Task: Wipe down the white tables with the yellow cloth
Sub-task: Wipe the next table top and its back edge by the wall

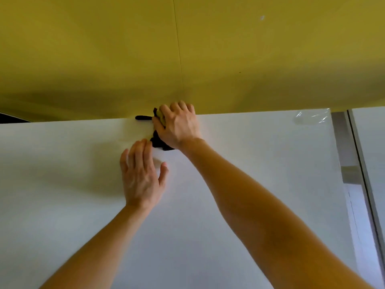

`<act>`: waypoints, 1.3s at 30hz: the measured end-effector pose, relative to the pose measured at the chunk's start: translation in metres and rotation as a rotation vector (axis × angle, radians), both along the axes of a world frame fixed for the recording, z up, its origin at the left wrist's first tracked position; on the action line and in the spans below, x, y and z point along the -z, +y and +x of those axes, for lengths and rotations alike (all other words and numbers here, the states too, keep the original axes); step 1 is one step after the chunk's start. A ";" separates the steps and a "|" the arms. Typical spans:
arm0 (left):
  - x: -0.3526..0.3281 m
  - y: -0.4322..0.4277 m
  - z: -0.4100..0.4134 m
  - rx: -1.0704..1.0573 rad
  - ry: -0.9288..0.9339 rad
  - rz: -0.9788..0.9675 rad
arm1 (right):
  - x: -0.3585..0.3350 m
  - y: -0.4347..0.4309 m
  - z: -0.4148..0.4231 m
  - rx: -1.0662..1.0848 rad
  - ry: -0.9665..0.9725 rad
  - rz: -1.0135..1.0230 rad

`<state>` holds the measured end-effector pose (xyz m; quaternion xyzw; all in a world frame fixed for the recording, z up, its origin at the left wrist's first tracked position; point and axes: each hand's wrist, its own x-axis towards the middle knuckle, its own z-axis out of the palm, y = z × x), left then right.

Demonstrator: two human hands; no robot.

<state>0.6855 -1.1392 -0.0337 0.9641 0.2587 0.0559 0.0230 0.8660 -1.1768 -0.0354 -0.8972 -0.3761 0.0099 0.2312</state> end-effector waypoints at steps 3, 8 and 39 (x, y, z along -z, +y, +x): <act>0.008 -0.026 0.009 0.068 -0.015 -0.025 | 0.009 -0.083 0.054 0.015 -0.032 -0.050; 0.014 -0.033 0.010 0.058 -0.086 -0.064 | -0.002 -0.217 0.121 0.313 -0.097 -0.137; 0.016 -0.034 0.012 0.046 -0.164 -0.071 | 0.004 -0.113 0.063 0.066 -0.103 -0.066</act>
